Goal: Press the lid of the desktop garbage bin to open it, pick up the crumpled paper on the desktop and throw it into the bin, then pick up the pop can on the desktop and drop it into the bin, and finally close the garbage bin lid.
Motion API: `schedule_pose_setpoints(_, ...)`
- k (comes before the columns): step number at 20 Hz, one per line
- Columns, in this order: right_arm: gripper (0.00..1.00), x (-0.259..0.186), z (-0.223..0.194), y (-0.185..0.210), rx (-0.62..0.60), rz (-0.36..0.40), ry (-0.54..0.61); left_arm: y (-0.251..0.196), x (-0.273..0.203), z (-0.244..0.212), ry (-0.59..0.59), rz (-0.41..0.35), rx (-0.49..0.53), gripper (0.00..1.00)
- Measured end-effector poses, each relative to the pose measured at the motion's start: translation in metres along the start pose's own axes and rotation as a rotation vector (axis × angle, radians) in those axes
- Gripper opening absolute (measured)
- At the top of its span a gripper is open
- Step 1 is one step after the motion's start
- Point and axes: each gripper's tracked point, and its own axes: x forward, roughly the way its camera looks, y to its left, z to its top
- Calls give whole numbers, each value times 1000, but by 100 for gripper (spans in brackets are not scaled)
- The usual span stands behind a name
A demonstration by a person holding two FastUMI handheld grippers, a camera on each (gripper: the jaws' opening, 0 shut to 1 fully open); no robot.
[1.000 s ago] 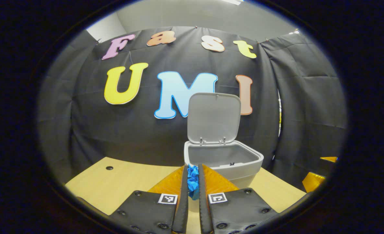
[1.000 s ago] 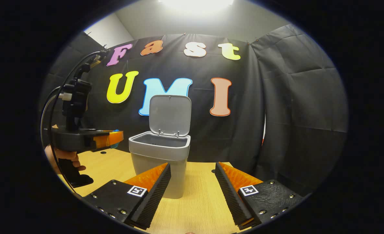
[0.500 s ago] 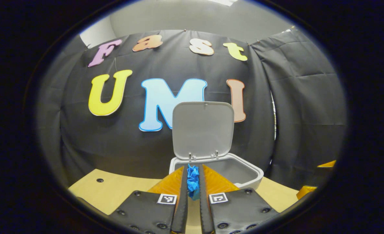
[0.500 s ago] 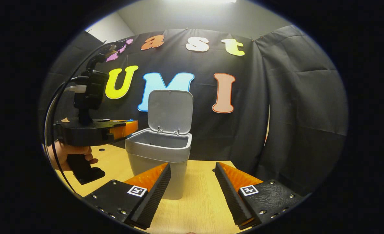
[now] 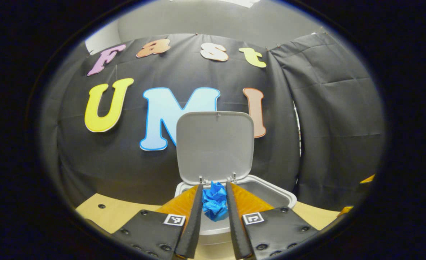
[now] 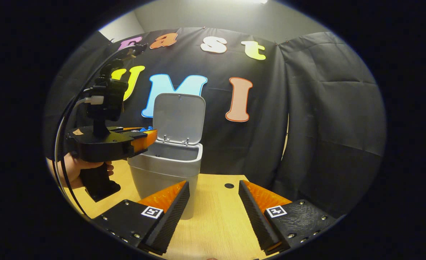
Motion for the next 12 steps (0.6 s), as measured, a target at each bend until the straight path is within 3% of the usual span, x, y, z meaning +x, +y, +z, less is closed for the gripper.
schedule_pose_setpoints(3,88,-4,0,2,-5,-9,-12,5,0,-2,7,1,-7,70)
schedule_pose_setpoints(7,88,-9,4,7,-9,7,-27,14,-17,8,-20,17,-13,93)
schedule_pose_setpoints(12,89,-16,5,27,-2,79,-42,31,-51,13,-33,67,5,94)
